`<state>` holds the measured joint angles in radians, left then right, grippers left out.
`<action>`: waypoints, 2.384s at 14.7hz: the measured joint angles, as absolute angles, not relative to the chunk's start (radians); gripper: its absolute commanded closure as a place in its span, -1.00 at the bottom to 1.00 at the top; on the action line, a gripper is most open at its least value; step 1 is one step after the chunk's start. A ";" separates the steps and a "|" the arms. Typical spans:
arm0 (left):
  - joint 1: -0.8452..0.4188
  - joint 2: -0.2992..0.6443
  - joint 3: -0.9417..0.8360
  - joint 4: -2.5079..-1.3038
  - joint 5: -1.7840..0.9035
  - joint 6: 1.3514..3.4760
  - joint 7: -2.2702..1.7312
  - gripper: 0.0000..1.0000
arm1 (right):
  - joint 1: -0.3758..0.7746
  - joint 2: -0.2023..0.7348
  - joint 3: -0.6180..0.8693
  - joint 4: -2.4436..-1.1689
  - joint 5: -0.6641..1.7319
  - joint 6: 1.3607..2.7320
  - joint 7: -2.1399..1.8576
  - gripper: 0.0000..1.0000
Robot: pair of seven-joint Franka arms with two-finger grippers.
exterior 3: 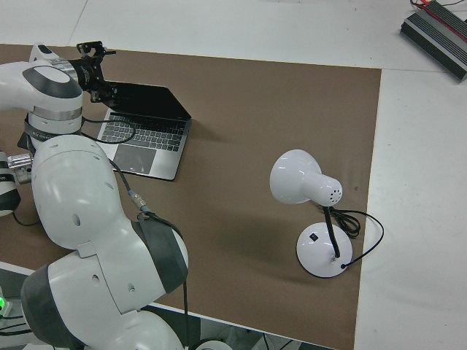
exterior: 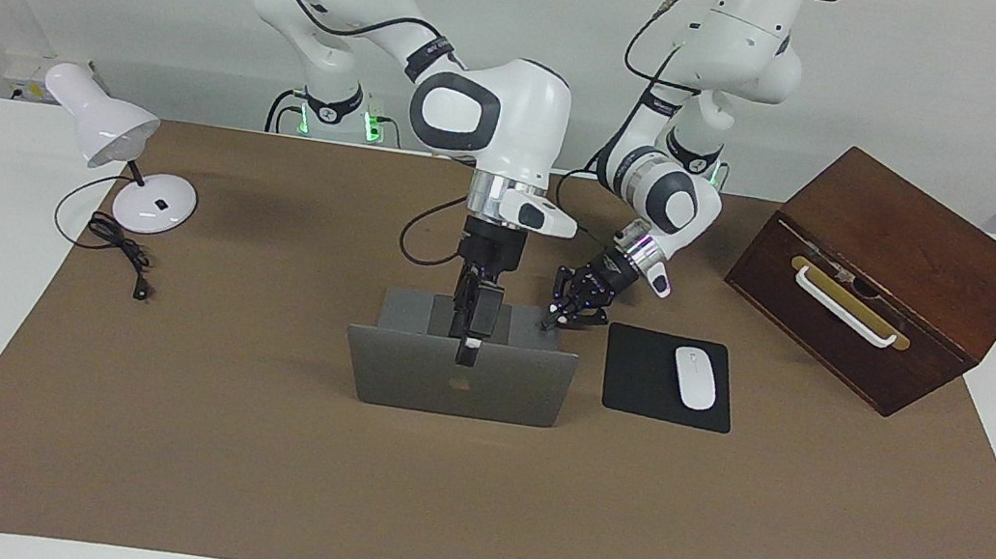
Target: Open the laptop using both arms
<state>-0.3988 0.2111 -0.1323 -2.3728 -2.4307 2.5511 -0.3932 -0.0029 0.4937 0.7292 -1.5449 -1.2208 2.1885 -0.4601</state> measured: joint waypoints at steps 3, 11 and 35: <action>-0.399 0.211 -0.132 -2.373 -2.431 2.551 -0.393 1.00 | -0.007 0.494 0.729 -1.542 -1.214 2.185 -0.444 -0.78; -0.399 0.211 -0.132 -2.372 -2.431 2.551 -0.370 1.00 | -0.020 0.453 0.746 -1.503 -1.023 2.082 -0.440 -0.78; -0.287 0.025 -0.157 -2.128 -2.096 3.046 -0.335 1.00 | -0.218 0.118 0.748 -1.321 -0.284 1.721 -0.440 -0.81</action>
<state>-0.2873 0.0251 -0.1573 -2.1279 -2.0958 3.0459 -0.3348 -0.2185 0.1180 0.7480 -1.3214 -0.2839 1.7214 -0.4404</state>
